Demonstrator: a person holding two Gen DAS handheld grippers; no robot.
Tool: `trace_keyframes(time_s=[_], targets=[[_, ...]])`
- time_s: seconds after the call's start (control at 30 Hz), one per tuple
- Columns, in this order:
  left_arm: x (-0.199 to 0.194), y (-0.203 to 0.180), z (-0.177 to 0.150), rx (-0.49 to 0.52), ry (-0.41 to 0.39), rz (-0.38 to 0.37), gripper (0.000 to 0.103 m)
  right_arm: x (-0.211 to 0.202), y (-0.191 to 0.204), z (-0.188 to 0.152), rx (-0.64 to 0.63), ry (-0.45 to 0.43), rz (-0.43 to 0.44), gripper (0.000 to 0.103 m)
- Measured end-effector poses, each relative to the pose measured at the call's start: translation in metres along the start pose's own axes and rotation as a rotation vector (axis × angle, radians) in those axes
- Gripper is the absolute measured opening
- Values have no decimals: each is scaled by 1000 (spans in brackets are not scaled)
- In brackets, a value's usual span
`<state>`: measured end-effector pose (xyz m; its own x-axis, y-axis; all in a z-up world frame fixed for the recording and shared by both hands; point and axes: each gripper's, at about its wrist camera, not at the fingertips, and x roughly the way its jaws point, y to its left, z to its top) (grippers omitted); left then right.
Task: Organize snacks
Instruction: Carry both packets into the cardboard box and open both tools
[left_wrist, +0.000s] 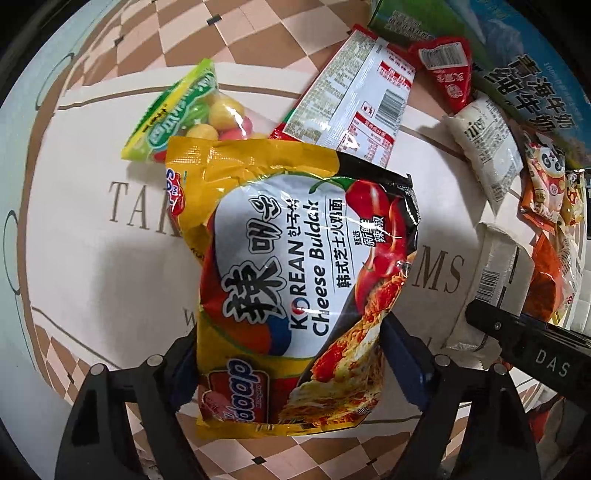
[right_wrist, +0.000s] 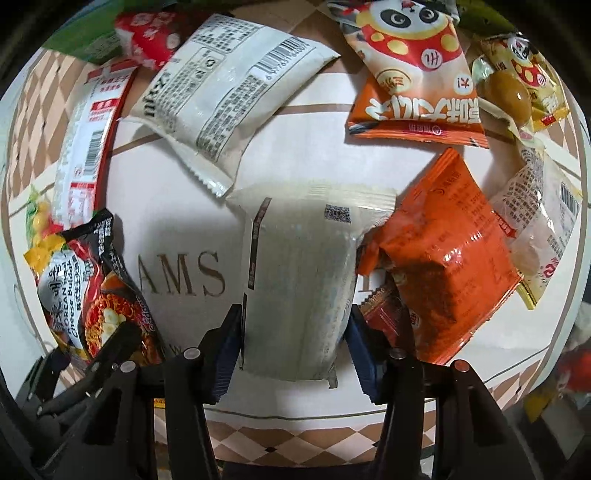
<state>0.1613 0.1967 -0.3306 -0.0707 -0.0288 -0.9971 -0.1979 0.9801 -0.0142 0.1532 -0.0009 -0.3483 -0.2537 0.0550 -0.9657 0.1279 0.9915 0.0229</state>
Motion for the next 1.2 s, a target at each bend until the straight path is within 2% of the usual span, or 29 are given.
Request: trace_keyframes(time_s=[0.2, 0.37, 0.47, 0.57, 0.67, 0.73, 0.77, 0.87, 1.0, 1.2], targets=[[-33, -30, -22, -13, -63, -5, 86, -34, 9, -32, -87, -33, 82, 56], [-94, -56, -33, 3, -155, -48, 86, -89, 4, -54, -149, -94, 165, 56], [-139, -78, -21, 27, -233, -87, 86, -134, -9, -52, -170, -162, 207, 56], [-179, -104, 6, 73, -293, -148, 86, -181, -32, -35, -166, -229, 248, 56], [-209, -121, 41, 113, -323, -190, 86, -225, -48, -7, -154, -284, 295, 56], [-223, -137, 68, 140, -339, -193, 86, -252, -61, 16, -153, -339, 277, 56], [-226, -147, 83, 150, -340, -192, 86, -265, -72, 36, -158, -359, 264, 56], [-219, -168, 135, 170, -298, -189, 86, -281, -70, 81, -161, -390, 247, 56], [-190, -186, 190, 165, -216, -190, 86, -271, -79, 139, -160, -361, 226, 56], [-143, -219, 228, 190, -109, -181, 86, -237, -80, 220, -182, -300, 166, 56]])
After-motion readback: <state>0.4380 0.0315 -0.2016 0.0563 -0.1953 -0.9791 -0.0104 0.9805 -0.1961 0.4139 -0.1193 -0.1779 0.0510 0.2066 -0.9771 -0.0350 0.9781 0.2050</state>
